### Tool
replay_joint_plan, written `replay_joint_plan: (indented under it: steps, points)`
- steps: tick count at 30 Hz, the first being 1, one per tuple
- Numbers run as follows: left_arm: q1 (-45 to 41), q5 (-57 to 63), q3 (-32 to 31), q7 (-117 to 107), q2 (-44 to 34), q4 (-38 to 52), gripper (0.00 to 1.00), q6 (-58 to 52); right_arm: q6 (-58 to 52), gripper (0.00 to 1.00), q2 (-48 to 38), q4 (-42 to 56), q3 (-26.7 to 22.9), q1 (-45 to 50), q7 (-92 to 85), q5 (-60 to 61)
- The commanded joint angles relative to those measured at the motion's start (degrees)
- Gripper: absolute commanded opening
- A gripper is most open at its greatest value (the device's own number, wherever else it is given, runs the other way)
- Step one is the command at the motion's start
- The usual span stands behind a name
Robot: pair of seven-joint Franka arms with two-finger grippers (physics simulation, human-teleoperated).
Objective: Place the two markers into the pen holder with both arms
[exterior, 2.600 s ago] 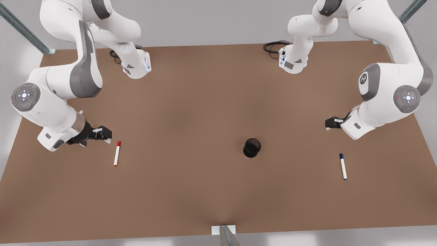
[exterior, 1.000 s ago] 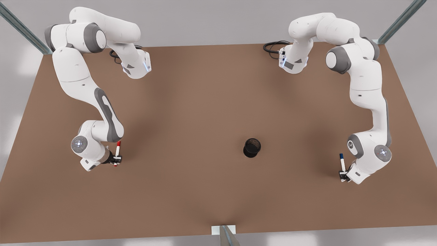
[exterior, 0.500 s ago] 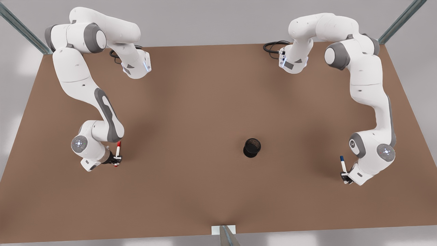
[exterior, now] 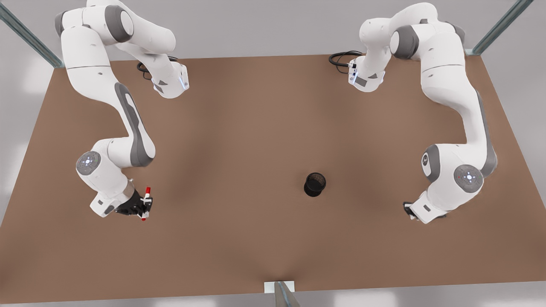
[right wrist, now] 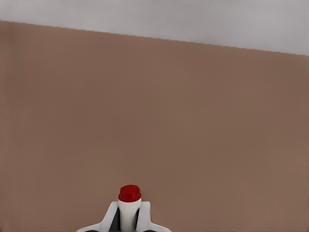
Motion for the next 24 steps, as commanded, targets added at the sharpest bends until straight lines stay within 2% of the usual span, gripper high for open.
replay_joint_plan:
  steps: [1,5,9,13,15,18,20,24]
  points:
    - [-4.9,-2.6,-0.6,-20.7,-2.1,0.0,0.21,-11.4,-4.8,0.21,-1.4,2.1,1.5,0.0,1.9,-0.7]
    - [-17.0,-5.3,-0.9,-43.4,-3.8,0.3,0.21,-12.5,-6.6,0.21,-2.7,7.6,8.4,-0.2,2.3,-0.3]
    - [-22.3,-6.3,-1.2,-51.9,-5.0,0.3,0.21,-13.2,-1.7,0.21,-2.2,10.5,14.3,-0.1,2.2,2.7]
    - [-22.6,-6.1,-0.9,-51.4,-4.0,1.3,0.21,-12.8,2.0,0.21,0.7,15.7,18.7,1.0,1.9,2.0]
    - [-22.4,-6.0,-0.9,-51.4,-3.3,1.3,0.21,-12.3,10.4,0.21,3.4,15.3,18.9,3.9,2.2,1.8]
    - [-21.1,-6.0,-0.5,-49.3,-2.5,1.3,0.21,-10.2,22.0,0.21,7.6,15.3,25.0,4.4,2.2,1.8]
    - [-21.2,-6.0,-0.6,-49.9,-1.5,1.6,0.21,-7.2,28.2,0.21,9.5,15.7,25.9,6.3,2.1,1.4]
    - [-21.1,-6.0,-0.6,-50.0,0.0,1.6,0.21,-4.8,30.2,0.21,12.8,21.4,25.9,10.6,1.8,0.1]
